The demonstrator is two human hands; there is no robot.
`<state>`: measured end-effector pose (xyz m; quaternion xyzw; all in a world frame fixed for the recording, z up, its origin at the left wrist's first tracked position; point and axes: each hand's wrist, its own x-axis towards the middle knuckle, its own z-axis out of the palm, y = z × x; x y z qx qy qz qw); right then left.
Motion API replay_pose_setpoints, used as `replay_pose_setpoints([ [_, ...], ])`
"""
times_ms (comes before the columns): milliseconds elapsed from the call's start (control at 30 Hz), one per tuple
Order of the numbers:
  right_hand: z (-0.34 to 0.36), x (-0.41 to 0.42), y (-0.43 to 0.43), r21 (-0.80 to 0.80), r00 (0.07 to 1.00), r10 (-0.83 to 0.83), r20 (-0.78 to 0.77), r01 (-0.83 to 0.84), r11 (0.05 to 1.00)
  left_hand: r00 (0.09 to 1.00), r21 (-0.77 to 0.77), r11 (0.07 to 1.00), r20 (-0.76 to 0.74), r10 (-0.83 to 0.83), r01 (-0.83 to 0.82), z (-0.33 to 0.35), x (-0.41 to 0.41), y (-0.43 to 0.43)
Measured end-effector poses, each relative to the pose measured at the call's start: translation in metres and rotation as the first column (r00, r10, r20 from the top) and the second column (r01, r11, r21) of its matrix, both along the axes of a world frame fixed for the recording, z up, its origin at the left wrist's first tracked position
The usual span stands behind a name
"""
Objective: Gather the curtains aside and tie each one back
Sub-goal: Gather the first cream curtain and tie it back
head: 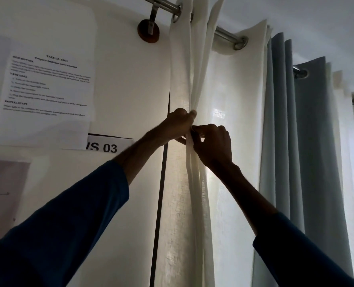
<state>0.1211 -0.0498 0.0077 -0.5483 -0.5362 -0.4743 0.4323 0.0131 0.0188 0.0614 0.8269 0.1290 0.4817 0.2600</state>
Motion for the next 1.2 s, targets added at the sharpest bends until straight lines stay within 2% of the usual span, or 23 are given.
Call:
replay_pose_setpoints([
  [33, -0.002, 0.000, -0.001, -0.017, 1.000, 0.019, 0.019, -0.019, 1.000, 0.999, -0.007, 0.999, 0.022, 0.037, -0.037, 0.001, 0.002, -0.001],
  [100, -0.005, 0.002, -0.002, -0.018, 0.995, 0.100, 0.022, -0.099, 0.995, 0.982, 0.073, 0.982, 0.085, 0.167, -0.174, 0.002, 0.004, 0.000],
  [167, -0.007, 0.008, -0.005, -0.015, 0.971, 0.234, -0.049, -0.235, 0.972, 0.959, 0.165, 0.947, 0.119, 0.258, -0.275, 0.001, 0.004, 0.003],
  [233, -0.006, 0.021, -0.008, 0.054, 0.946, 0.303, -0.117, -0.298, 0.953, 0.956, 0.196, 0.937, 0.115, 0.269, -0.288, -0.001, 0.004, 0.007],
  [267, -0.005, 0.031, -0.011, 0.141, 0.950, 0.276, -0.147, -0.256, 0.956, 0.957, 0.205, 0.937, 0.113, 0.266, -0.284, -0.002, 0.005, 0.009],
  [333, 0.001, 0.058, -0.016, 0.321, 0.966, 0.110, -0.235, -0.030, 0.947, 0.953, 0.230, 0.926, 0.115, 0.279, -0.299, -0.002, 0.007, 0.017],
  [367, 0.004, 0.074, -0.018, 0.353, 0.955, 0.026, -0.295, 0.083, 0.932, 0.946, 0.242, 0.915, 0.122, 0.300, -0.321, -0.001, 0.007, 0.020],
  [433, 0.010, 0.102, -0.023, 0.318, 0.897, -0.013, -0.441, 0.170, 0.933, 0.931, 0.284, 0.887, 0.136, 0.339, -0.364, 0.000, 0.006, 0.025],
  [533, 0.015, 0.121, -0.023, 0.225, 0.815, 0.050, -0.577, 0.100, 0.969, 0.934, 0.318, 0.879, 0.124, 0.334, -0.356, 0.001, 0.004, 0.029],
  [600, 0.015, 0.124, -0.019, 0.246, 0.841, 0.056, -0.537, 0.092, 0.965, 0.934, 0.319, 0.878, 0.123, 0.335, -0.356, 0.001, 0.004, 0.031],
  [700, 0.015, 0.117, -0.012, 0.358, 0.905, 0.021, -0.426, 0.147, 0.922, 0.929, 0.317, 0.873, 0.125, 0.349, -0.371, 0.000, 0.006, 0.035],
  [833, 0.015, 0.099, -0.001, 0.343, 0.928, -0.193, -0.318, 0.302, 0.889, 0.918, 0.331, 0.857, 0.141, 0.370, -0.396, -0.003, 0.008, 0.038],
  [900, 0.016, 0.088, 0.003, 0.357, 0.946, -0.274, -0.171, 0.319, 0.878, 0.912, 0.351, 0.842, 0.133, 0.388, -0.410, -0.006, 0.009, 0.039],
  [967, 0.016, 0.074, 0.007, 0.358, 0.970, -0.230, -0.072, 0.241, 0.902, 0.912, 0.352, 0.841, 0.127, 0.391, -0.410, -0.009, 0.010, 0.041],
  [1067, 0.019, 0.050, 0.014, 0.318, 0.990, -0.067, -0.125, 0.104, 0.942, 0.910, 0.355, 0.839, 0.115, 0.399, -0.413, -0.009, 0.012, 0.042],
  [1200, 0.032, 0.019, 0.014, 0.242, 0.995, -0.069, -0.079, 0.086, 0.967, 0.905, 0.423, 0.808, 0.081, 0.417, -0.410, -0.004, 0.009, 0.044],
])
